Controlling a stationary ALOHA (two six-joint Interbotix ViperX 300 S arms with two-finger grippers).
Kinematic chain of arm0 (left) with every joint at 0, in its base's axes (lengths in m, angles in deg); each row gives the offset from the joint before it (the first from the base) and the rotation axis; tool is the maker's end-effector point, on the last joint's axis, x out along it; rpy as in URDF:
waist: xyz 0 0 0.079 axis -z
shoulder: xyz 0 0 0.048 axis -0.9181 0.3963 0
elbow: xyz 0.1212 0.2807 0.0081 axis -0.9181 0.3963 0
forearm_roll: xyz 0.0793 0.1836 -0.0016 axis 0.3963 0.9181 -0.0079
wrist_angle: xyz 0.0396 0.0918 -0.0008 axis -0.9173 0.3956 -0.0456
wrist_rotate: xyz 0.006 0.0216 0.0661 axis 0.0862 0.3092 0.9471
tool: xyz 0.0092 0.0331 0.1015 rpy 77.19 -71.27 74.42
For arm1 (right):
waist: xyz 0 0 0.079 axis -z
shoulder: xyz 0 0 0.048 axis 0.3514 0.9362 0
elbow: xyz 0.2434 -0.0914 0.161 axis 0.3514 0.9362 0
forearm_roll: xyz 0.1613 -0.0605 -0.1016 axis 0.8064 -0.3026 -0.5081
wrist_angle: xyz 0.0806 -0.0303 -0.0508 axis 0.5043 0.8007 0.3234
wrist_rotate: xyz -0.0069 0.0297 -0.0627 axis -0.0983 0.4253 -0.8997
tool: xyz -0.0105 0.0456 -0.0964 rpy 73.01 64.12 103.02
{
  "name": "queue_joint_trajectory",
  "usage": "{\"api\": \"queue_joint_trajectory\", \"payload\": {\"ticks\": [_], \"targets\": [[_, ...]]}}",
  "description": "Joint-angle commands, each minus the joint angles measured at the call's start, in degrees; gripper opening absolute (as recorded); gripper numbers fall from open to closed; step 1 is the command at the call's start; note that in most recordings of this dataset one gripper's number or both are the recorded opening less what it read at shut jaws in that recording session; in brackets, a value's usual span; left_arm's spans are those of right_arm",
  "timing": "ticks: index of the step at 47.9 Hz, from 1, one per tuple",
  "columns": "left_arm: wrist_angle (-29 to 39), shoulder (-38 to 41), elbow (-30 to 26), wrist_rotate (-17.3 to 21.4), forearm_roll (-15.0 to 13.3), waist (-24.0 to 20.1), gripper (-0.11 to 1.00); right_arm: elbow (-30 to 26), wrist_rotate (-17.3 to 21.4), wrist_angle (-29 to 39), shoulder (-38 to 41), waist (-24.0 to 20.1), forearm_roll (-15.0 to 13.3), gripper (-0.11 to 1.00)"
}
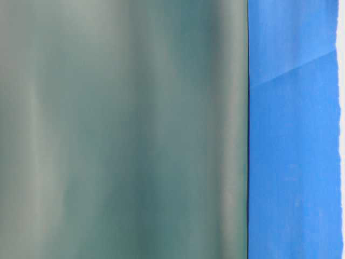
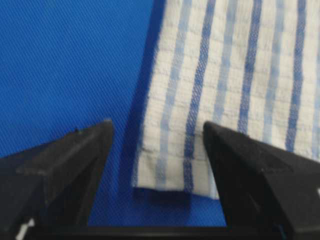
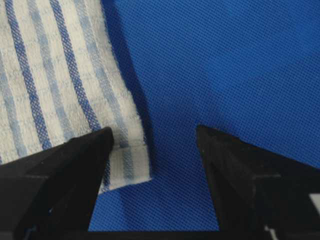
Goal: Fold the blue towel.
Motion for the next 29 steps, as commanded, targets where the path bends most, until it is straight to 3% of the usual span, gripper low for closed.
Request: {"api": "queue_joint_trajectory", "payload": {"ticks": [1,5,11,23,29], "targets": [[0.2,1.1,-0.7,-0.4,0.0,0.3,0.68,-0.8,0.3,-0.2,0.3,-0.8,0.1,0.83],[0.3,1.7,-0.8,-0.4,-0.1,0.3,0.65,-0.8,0.3,-0.3,0.4,-1.4,0.4,0.81],[0.9,1.8,-0.8,-0.7,-0.2,0.3,0.56,-0.9,0.3,-0.1,0.5,-2.4,0.6,0.70],[5.9,2.0,-1.9,-0.7,-0.2,1.1,0.06,-0.9,-0.5,0.0,0.5,-3.1,0.4,0.14],[7.4,1.8,-2.6,-0.3,-0.2,1.1,0.03,-1.1,-0.6,-0.2,0.3,-3.1,0.4,0.14]]}}
